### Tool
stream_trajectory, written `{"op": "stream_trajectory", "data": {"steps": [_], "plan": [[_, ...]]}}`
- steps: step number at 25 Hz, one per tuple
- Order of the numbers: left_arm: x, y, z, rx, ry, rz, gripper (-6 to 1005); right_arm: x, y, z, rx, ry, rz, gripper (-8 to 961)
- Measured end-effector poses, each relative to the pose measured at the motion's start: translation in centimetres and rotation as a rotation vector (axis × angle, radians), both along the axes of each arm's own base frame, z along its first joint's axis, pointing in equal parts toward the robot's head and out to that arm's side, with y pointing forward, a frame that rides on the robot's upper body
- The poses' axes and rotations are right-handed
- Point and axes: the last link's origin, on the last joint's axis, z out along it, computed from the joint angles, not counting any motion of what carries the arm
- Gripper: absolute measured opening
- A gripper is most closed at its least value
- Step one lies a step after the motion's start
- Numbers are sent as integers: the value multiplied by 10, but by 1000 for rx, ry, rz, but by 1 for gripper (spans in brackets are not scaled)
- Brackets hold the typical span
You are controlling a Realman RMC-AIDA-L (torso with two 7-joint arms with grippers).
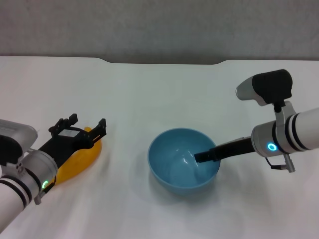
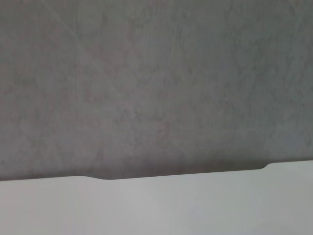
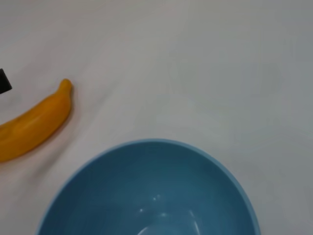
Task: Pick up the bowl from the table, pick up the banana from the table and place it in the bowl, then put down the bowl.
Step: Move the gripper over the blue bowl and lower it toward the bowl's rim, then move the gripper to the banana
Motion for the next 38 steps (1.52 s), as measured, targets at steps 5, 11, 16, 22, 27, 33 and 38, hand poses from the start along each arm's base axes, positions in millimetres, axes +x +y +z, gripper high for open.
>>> {"op": "stream_trajectory", "data": {"steps": [5, 11, 16, 22, 27, 33, 38], "plan": [[1, 1, 0, 0, 0, -2, 874, 6, 0, -2, 4, -16, -22, 730], [1, 1, 0, 0, -1, -2, 874, 7, 2, -3, 16, -23, -16, 729], [0, 0, 0, 0, -1, 1, 874, 7, 1, -5, 16, -42, 0, 686], [-2, -1, 0, 0, -1, 5, 874, 8, 2, -7, 35, -64, 21, 442], [-3, -2, 0, -1, 1, 10, 874, 8, 2, -10, 44, -79, 38, 236], [-4, -2, -1, -2, 0, 12, 874, 9, 2, -11, 58, -72, 33, 78], [-4, -3, -1, -2, -1, 14, 874, 12, 1, -10, 77, -68, 27, 61]]}}
